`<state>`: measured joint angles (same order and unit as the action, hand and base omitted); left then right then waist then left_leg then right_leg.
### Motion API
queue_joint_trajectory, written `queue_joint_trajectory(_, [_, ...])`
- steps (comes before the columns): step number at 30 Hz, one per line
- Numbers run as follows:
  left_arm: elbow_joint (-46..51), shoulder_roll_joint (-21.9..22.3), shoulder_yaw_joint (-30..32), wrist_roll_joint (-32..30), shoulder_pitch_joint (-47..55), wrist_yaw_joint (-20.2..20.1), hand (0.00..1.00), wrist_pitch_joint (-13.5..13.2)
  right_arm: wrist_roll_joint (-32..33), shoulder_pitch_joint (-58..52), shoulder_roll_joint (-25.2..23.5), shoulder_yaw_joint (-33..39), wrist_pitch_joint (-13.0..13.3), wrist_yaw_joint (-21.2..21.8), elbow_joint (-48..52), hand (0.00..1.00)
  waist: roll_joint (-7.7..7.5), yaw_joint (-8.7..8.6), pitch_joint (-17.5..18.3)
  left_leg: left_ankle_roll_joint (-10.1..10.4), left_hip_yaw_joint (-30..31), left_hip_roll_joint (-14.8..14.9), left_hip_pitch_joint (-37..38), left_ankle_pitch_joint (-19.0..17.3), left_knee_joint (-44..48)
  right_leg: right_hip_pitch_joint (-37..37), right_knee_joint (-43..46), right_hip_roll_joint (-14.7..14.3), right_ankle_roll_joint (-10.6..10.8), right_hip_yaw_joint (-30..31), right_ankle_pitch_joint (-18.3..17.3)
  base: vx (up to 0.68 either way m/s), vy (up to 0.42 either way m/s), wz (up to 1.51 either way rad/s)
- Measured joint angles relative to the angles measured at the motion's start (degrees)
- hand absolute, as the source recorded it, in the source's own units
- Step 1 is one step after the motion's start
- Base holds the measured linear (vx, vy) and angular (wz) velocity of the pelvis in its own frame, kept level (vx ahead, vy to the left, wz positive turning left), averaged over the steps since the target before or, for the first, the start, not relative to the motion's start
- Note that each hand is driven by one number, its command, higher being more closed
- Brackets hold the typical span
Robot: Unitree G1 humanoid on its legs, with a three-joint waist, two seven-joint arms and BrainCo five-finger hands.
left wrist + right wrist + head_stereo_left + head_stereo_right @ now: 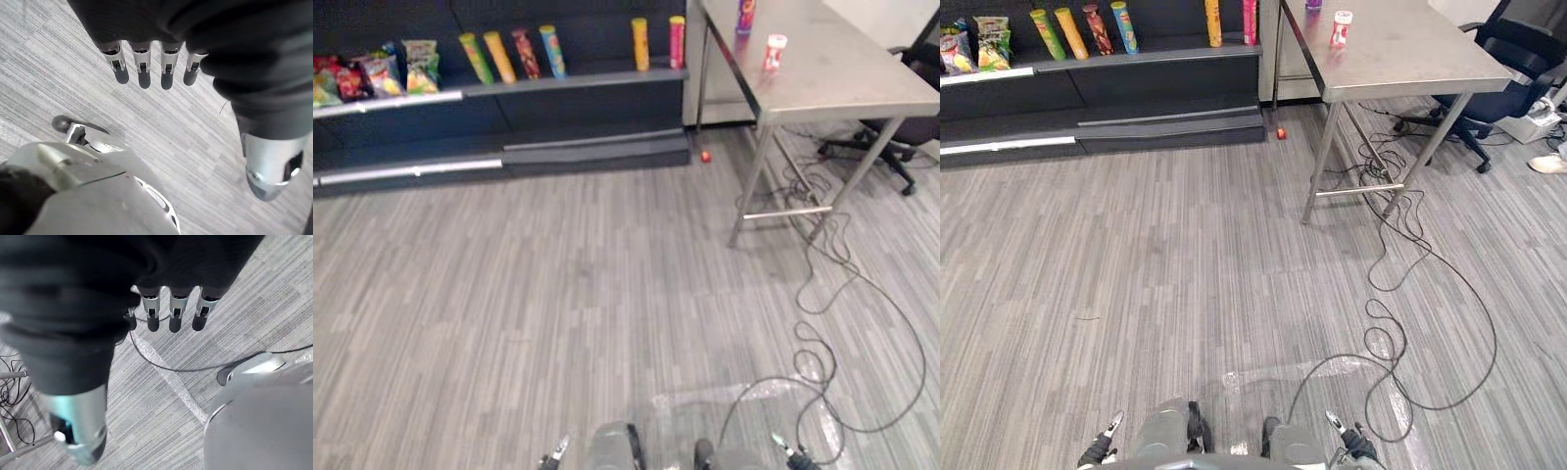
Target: Put the gum and the chips on the shelf.
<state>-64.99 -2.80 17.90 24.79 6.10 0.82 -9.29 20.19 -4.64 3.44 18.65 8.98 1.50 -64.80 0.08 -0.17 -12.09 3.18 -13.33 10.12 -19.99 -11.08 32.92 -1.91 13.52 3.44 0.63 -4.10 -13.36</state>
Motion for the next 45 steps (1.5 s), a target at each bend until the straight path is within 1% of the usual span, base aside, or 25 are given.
queue_joint_trajectory(4, [1.1, 0.7, 0.1, 0.0, 0.6, 0.1, 0.0, -0.3, 0.0, 0.9, 0.1, -1.3, 0.0, 0.0, 1.0, 0.0, 0.43, 0.74, 0.2, 1.5, 1.9, -0.7, 0.0, 7.4, -19.2, 0.3, 0.0, 3.2, 2.8, 2.7, -2.2, 0.32, 0.339, -0.26])
queue_joint_trajectory(5, [1.1, 1.3, 0.1, 0.0, 0.7, 0.1, 0.0, -0.4, 0.0, 1.5, 0.1, -1.6, 0.0, 0.0, 1.0, 0.0, 1.29, 1.06, 0.3, 2.1, 3.5, -0.2, 0.2, 9.1, -23.7, 0.6, 0.0, 3.4, 4.4, 4.3, -3.3, 0.4, 0.455, -0.54])
queue_joint_trajectory(6, [0.9, 1.2, 0.5, 0.3, 1.0, 0.0, 0.0, -0.4, 0.0, 1.8, 0.2, -1.2, -0.1, 0.0, 0.8, 0.0, 1.24, 1.22, 0.3, 2.3, 3.2, -0.6, 0.6, 13.8, -23.0, 1.5, -0.4, 4.6, 5.3, 5.2, -4.1, 0.43, 0.465, -0.57])
queue_joint_trajectory(8, [0.6, 0.3, 0.4, 0.4, 0.6, 0.0, 0.0, -0.9, -0.1, 2.9, -1.6, 1.4, -0.2, 0.4, -1.0, 0.0, -0.38, 1.41, 0.9, -0.4, 1.4, -3.0, 0.3, 9.3, -17.9, 3.7, -2.8, 7.0, 3.7, 7.8, -2.9, 0.47, 0.387, -0.3])
queue_joint_trajectory(10, [0.0, -0.4, 0.2, 0.4, 0.5, -0.1, 0.0, -1.4, -0.2, 2.9, -1.8, 3.6, -0.2, 0.4, -2.3, 0.0, -1.57, 1.7, 2.0, -2.9, -0.7, -4.9, -0.3, 4.7, -12.0, 3.9, -3.0, 9.5, 4.6, 11.0, 1.5, 0.49, 0.417, -0.23])
queue_joint_trajectory(13, [-1.2, -1.9, -2.9, -0.9, 0.2, 0.0, 0.0, -1.3, -0.6, 2.9, -1.7, 5.8, -0.3, 0.7, -2.9, 0.0, -2.21, 1.9, 3.9, -4.6, -2.8, -7.6, 2.7, 3.7, -13.5, 2.6, -1.1, 12.1, 5.5, 13.8, 8.1, 0.47, 0.339, -0.54])
queue_joint_trajectory(14, [-1.1, -2.2, -5.6, -2.7, 0.5, 0.0, 0.0, -1.3, -2.0, 2.5, -1.7, 5.8, -0.3, 1.6, -2.9, 0.0, -1.17, 1.84, 4.9, -5.6, -3.7, -9.3, 9.8, 3.1, -18.3, -4.1, 14.5, 11.7, 5.6, 17.1, 15.5, 0.56, 0.389, -0.9])
queue_joint_trajectory(15, [-1.0, -2.4, -7.5, -3.7, 0.5, -0.1, 0.0, -1.4, -2.0, 2.2, -1.9, 5.8, -0.3, 1.7, -2.8, 0.0, -0.39, 1.37, 5.4, -7.1, -4.8, -9.3, 11.8, 2.1, -19.0, -7.8, 23.9, 9.9, 6.7, 17.2, 16.1, 0.45, 0.324, -0.65])
queue_joint_trajectory(17, [-0.9, -2.6, -8.4, -3.7, 0.5, -0.1, 0.0, -1.4, -2.1, 2.2, -1.7, 5.7, -0.2, 1.6, -2.4, 0.0, 0.12, 0.96, 5.1, -7.5, -4.9, -9.7, 13.9, 1.9, -19.4, -11.4, 32.2, 6.7, 6.7, 16.5, 16.1, 0.21, 0.115, 0.0])
queue_joint_trajectory(19, [-1.3, -2.9, -8.5, -3.7, 0.8, -0.1, 0.0, -1.2, -2.1, 1.1, -1.5, 5.6, -0.2, 1.6, -1.2, 0.0, -0.48, 0.21, 5.0, -9.5, -1.5, -12.4, 17.9, -1.4, -22.2, -12.3, 36.5, 7.2, 5.3, 11.9, 18.3, 0.21, 0.078, 0.1])
queue_joint_trajectory(20, [-1.6, -2.8, -8.4, -3.9, 0.8, -0.3, 0.0, -0.9, -2.1, 1.0, -1.3, 5.6, 0.0, 1.5, -1.1, 0.0, -0.2, 0.23, 4.6, -8.7, -0.7, -13.5, 21.6, -3.0, -25.3, -13.3, 41.2, 9.2, 5.1, 10.4, 20.7, 0.15, 0.049, 0.03])
queue_joint_trajectory(21, [-1.7, -2.9, -8.6, -5.2, 0.9, -0.1, 0.0, -0.4, -1.4, 1.1, -0.6, 5.6, 0.0, 1.5, -0.6, 0.0, -0.73, -0.02, 3.5, -9.1, -0.6, -14.4, 24.9, -3.8, -26.2, -15.4, 45.8, 10.6, 3.0, 9.6, 17.8, 0.19, 0.015, -0.13])
queue_joint_trajectory(22, [-2.1, -2.3, -8.5, -5.8, 1.1, 0.0, 0.0, -0.1, -1.1, 1.2, 0.0, 5.0, 0.0, 1.6, -0.3, 0.0, 0.17, -0.31, 3.2, -8.9, -0.5, -13.7, 26.7, -5.2, -26.2, -17.8, 45.0, 9.9, 1.0, 6.1, 7.2, 0.16, -0.004, -0.05])
queue_joint_trajectory(24, [-2.9, -1.9, -7.9, -5.9, 0.5, -0.1, 0.0, 0.0, -1.1, 1.4, 0.2, 3.3, 0.1, 1.6, -0.3, 0.0, 1.06, -0.82, 3.0, -8.2, -0.4, -11.9, 28.0, -6.2, -26.5, -21.2, 39.4, 7.3, 1.0, 1.4, 2.7, 0.21, -0.037, 0.1])
queue_joint_trajectory(27, [-3.3, -1.8, -5.8, -6.0, -0.5, -0.7, 0.0, 0.0, -1.1, 1.6, 0.0, 3.2, 0.0, 1.6, -0.5, 0.0, 0.92, -1.33, 2.0, -5.8, 1.3, -8.8, 32.2, -7.5, -29.0, -24.3, 17.5, 2.4, 2.9, -3.5, 4.6, 0.42, -0.158, 0.38])
queue_joint_trajectory(29, [-3.3, -1.8, -3.4, -6.6, -0.8, -1.0, 0.0, 0.0, -1.1, 0.9, -0.5, 3.2, 0.0, 1.6, -0.9, 0.0, -0.33, -1.25, 1.6, -3.1, 3.2, -8.1, 35.6, -8.8, -29.9, -24.3, 2.5, 1.6, 2.9, -3.1, 11.4, 0.63, -0.244, 0.6])
queue_joint_trajectory(30, [-3.3, -0.9, -2.0, -7.6, -0.8, -1.1, 0.0, 0.1, -1.1, 0.3, -0.7, 3.3, -0.1, 1.6, -0.8, 0.0, -0.07, -1.51, 1.5, -2.3, 4.4, -6.9, 37.7, -9.1, -30.5, -22.5, 1.2, 0.9, 1.4, -2.9, 20.0, 0.62, -0.211, 0.47])
queue_joint_trajectory(31, [-3.5, -0.3, -1.0, -7.7, -1.1, -1.1, 0.0, 0.1, -1.2, 0.4, 0.0, 3.4, 0.0, 1.8, -0.8, 0.0, 1.14, -1.24, 1.4, -1.6, 4.6, -5.9, 38.1, -8.5, -30.4, -22.7, 2.6, 0.0, -0.3, -3.4, 18.3, 0.58, -0.21, 0.37])
queue_joint_trajectory(32, [-3.3, 1.0, 0.6, -7.8, -1.9, -1.2, 0.0, -0.1, -1.2, 1.4, 0.2, 3.5, 0.1, 1.9, -0.6, 0.0, 1.74, -1.15, 1.1, 0.7, 4.8, -4.8, 37.9, -5.8, -29.6, -23.5, 6.7, -0.1, -1.2, -3.9, 15.9, 0.55, -0.242, 0.15])
queue_joint_trajectory(34, [-3.0, 2.8, 1.2, -8.1, -2.8, -1.3, 0.0, -0.1, -1.2, 2.0, 0.0, 3.5, 0.2, 2.7, 0.1, 0.0, 2.01, -1.39, 1.3, 1.7, 5.8, -4.2, 38.2, -0.9, -28.1, -23.7, 12.2, 0.3, -2.9, -5.4, 11.4, 0.54, -0.239, 0.22])
queue_joint_trajectory(40, [-0.8, 4.2, 1.9, -8.7, -4.6, -1.6, 0.0, -0.1, -1.2, 1.9, 0.0, 3.0, 0.4, 2.8, 1.3, 0.0, 2.11, -1.3, 1.4, 6.0, 9.9, -2.6, 34.5, 13.3, -14.9, -16.6, 12.0, 0.2, -4.5, -7.2, 8.1, 0.45, -0.133, 0.17])
queue_joint_trajectory(41, [-0.4, 4.3, 2.6, -8.7, -4.5, -1.6, 0.0, 0.0, -1.2, 1.6, 0.1, 2.8, 0.4, 2.8, 2.0, 0.0, 2.39, -1.56, 2.1, 6.9, 10.8, -2.6, 31.5, 16.9, -8.7, -14.8, 10.6, 0.0, -3.9, -7.4, 6.6, 0.36, -0.095, -0.09])
queue_joint_trajectory(42, [-0.3, 4.3, 3.2, -8.7, -4.3, -1.5, 0.0, 0.0, -1.3, 1.0, -0.1, 1.9, 0.4, 2.9, 3.2, 0.0, 2.24, -1.22, 2.3, 8.2, 11.1, -2.5, 26.6, 23.5, 1.5, -11.5, 7.2, 0.1, -3.6, -6.7, 4.5, 0.43, -0.097, -0.08])
queue_joint_trajectory(44, [0.1, 4.2, 3.7, -8.6, -4.4, -1.3, 0.0, 0.0, -1.4, 1.0, -0.3, 1.2, 0.4, 2.8, 3.3, 0.0, 2.85, -1.22, 2.0, 7.9, 10.5, -0.8, 21.3, 21.3, 11.6, -8.9, 4.9, -0.7, -3.3, -6.4, 3.2, 0.28, -0.039, -0.11])
queue_joint_trajectory(45, [0.7, 4.3, 4.3, -8.0, -4.2, -1.2, 0.0, 0.0, -1.4, 1.0, -0.5, 1.3, 0.3, 2.7, 3.3, 0.0, 3.14, -1.15, 1.9, 6.3, 8.8, 0.6, 16.4, 14.4, 20.4, -6.0, 3.7, -1.1, -3.4, -6.3, 3.1, 0.26, -0.02, -0.12])
